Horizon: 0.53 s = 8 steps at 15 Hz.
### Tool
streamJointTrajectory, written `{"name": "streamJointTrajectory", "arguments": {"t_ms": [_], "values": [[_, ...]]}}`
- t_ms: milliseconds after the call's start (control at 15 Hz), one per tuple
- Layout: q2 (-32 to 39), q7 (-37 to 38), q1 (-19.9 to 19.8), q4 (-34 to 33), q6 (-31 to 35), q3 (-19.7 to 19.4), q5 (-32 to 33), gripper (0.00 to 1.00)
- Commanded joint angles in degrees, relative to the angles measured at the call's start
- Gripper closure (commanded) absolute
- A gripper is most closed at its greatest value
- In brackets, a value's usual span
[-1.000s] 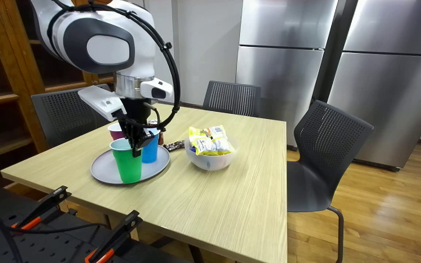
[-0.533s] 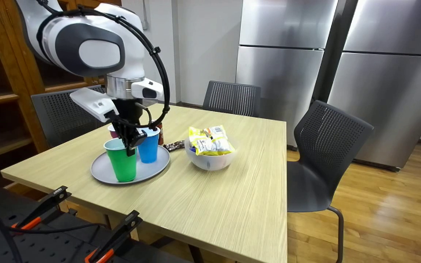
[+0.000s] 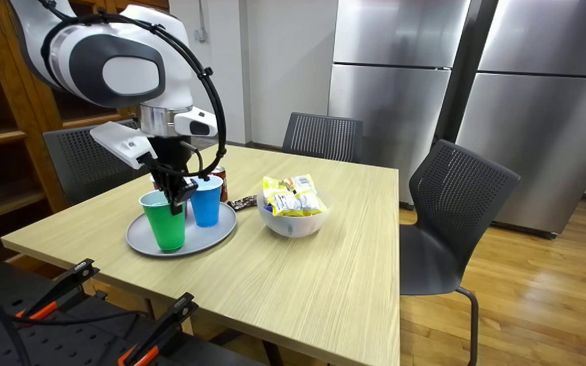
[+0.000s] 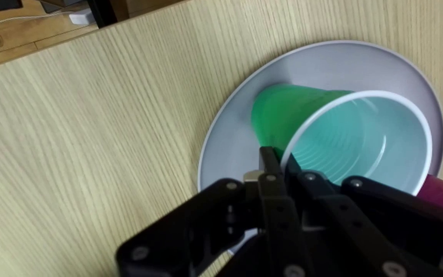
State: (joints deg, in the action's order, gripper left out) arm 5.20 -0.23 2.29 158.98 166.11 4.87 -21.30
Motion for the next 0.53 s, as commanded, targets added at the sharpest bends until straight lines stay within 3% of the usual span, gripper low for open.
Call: {"name": "streamJointTrajectory", "arguments": {"t_ms": [0, 467], "values": [[0.4, 1.7, 0.3, -0.6, 1.3, 1.5, -1.5, 0.99], [2.1, 1.5, 0.2, -2.2, 1.9, 2.7, -2.7, 0.99]]}}
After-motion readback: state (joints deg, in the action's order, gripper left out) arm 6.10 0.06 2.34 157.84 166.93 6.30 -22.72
